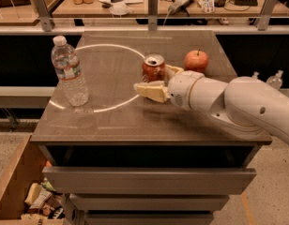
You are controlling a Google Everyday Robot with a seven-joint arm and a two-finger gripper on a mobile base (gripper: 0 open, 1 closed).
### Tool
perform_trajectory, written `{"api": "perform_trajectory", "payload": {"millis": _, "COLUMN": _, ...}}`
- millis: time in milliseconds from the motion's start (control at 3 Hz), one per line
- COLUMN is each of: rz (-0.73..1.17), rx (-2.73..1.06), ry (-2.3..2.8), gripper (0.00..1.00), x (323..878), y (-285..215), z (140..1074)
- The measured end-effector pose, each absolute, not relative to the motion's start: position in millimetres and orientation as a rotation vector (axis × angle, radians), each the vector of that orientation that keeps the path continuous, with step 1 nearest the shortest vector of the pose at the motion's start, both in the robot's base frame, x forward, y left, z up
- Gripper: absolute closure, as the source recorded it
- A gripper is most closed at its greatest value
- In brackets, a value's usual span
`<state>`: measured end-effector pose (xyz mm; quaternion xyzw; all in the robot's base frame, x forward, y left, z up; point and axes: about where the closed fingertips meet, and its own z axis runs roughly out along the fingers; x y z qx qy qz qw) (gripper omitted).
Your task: Knock coke can over
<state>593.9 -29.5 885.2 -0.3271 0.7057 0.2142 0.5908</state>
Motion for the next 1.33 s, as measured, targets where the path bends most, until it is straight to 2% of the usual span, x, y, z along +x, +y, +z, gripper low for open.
{"api": "perform_trajectory", "payload": {"millis": 333, "rz": 0.499, "rx": -0.802, "ry": 1.602, "gripper": 0.68, "x": 600.9, "y": -14.4, "z": 889.7}}
{"api": "perform_trajectory", "payload": {"millis": 667, "rz": 0.392, "rx": -0.892, "ry": 1.532, "gripper": 0.92, "x": 603.1, "y": -10.9, "z": 902.7}}
{"api": "perform_trajectory", "payload": {"millis": 1000, "rz": 0.259, "rx": -0.975, "ry": 1.439, "gripper": 1.00, "x": 606.8, "y": -21.0, "z": 931.8}}
{"api": "perform_trajectory", "payload": {"millis": 1333, "rz": 0.110, "rx": -1.088, "ry": 1.356, "gripper": 1.00, "x": 607.5, "y": -26.2, "z": 946.3}}
